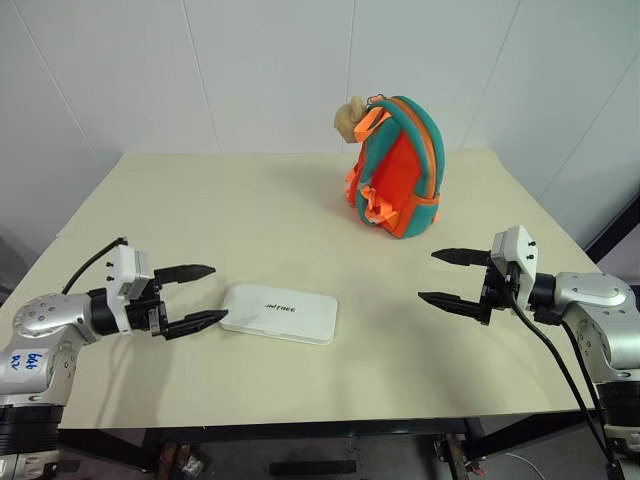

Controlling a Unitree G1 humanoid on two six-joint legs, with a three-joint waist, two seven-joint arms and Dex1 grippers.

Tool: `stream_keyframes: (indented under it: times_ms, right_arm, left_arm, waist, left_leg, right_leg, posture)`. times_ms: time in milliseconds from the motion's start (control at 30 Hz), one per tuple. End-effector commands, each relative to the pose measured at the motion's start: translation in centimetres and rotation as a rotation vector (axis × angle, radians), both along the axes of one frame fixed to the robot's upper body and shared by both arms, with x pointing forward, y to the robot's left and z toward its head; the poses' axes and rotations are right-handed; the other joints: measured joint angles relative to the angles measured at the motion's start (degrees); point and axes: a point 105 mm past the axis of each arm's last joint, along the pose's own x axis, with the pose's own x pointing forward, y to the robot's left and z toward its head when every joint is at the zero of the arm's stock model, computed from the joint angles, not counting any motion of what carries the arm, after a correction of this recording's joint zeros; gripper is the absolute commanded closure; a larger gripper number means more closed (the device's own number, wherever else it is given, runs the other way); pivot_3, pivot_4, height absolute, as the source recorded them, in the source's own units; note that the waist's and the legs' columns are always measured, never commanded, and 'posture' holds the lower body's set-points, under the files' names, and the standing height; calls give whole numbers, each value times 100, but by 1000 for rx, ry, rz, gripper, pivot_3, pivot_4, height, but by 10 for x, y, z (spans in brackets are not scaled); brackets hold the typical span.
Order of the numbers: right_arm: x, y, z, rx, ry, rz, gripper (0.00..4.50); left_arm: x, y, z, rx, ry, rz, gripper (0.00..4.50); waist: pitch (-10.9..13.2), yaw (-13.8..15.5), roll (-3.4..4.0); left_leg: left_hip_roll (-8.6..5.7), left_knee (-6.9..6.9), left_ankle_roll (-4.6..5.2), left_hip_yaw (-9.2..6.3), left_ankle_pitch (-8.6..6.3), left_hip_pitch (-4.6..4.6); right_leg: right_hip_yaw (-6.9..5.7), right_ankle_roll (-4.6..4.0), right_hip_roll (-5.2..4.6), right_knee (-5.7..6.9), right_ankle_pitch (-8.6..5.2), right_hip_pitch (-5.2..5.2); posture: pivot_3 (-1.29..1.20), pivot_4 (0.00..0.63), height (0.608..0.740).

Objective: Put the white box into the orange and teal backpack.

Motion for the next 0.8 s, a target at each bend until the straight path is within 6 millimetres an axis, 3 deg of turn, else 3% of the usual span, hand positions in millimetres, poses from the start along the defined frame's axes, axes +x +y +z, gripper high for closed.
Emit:
stream_keyframes:
  times_ms: [33, 233, 300, 367, 500, 767, 800]
  right_arm:
    - [-4, -2, 14, -1, -50, 0, 7]
    - [-6, -3, 10, -6, -30, -1, 7]
    - [-6, 7, 10, 13, -26, 28, 7]
    - [-9, 23, 8, 38, -15, 81, 395]
    - [-12, 43, 0, 72, 4, 113, 1610]
    - [-3, 63, -29, 24, 44, 70, 4489]
    - [0, 64, -34, 4, 59, 60, 4500]
  left_arm:
    - [1, -1, 9, -7, -33, -10, 0]
    - [3, -1, 6, -19, -19, -10, 0]
    - [4, 1, 5, -16, -14, -11, 0]
    - [5, 5, 4, -16, -14, -1, 0]
    - [2, 17, -1, -13, -10, 23, 847]
    - [13, 32, -17, 17, 6, 75, 3471]
    - [18, 32, -14, 17, -41, 90, 3861]
  waist:
    - [0, -2, 0]
    - [0, 0, 0]
    - [0, 1, 0]
    - [0, -13, 0]
    - [0, -9, 0]
    - [-3, 11, -5]
    - [-4, 13, -6]
  left_leg:
    - [0, 0, 0, 0, 0, 0]
    - [0, 0, 0, 0, 0, 0]
    - [0, 0, 0, 0, 0, 0]
    - [0, 1, 0, 0, 0, 0]
    - [3, 1, -2, 0, 1, 2]
    - [2, 2, -2, 0, 1, 0]
    - [2, 3, -2, 0, 1, 1]
  right_leg:
    - [0, 0, 0, 0, 0, 0]
    - [0, 0, 0, 0, 0, 0]
    - [0, 0, 0, 1, 0, 0]
    - [0, 0, 0, 1, 0, 0]
    - [0, 0, 3, 5, 0, 0]
    - [0, 0, 3, 4, 0, 0]
    - [0, 0, 3, 4, 0, 0]
  posture:
    - [0, 150, 740]
    - [0, 150, 740]
    - [0, 150, 740]
    - [0, 150, 740]
    - [0, 150, 740]
    - [0, 150, 740]
    - [0, 150, 740]
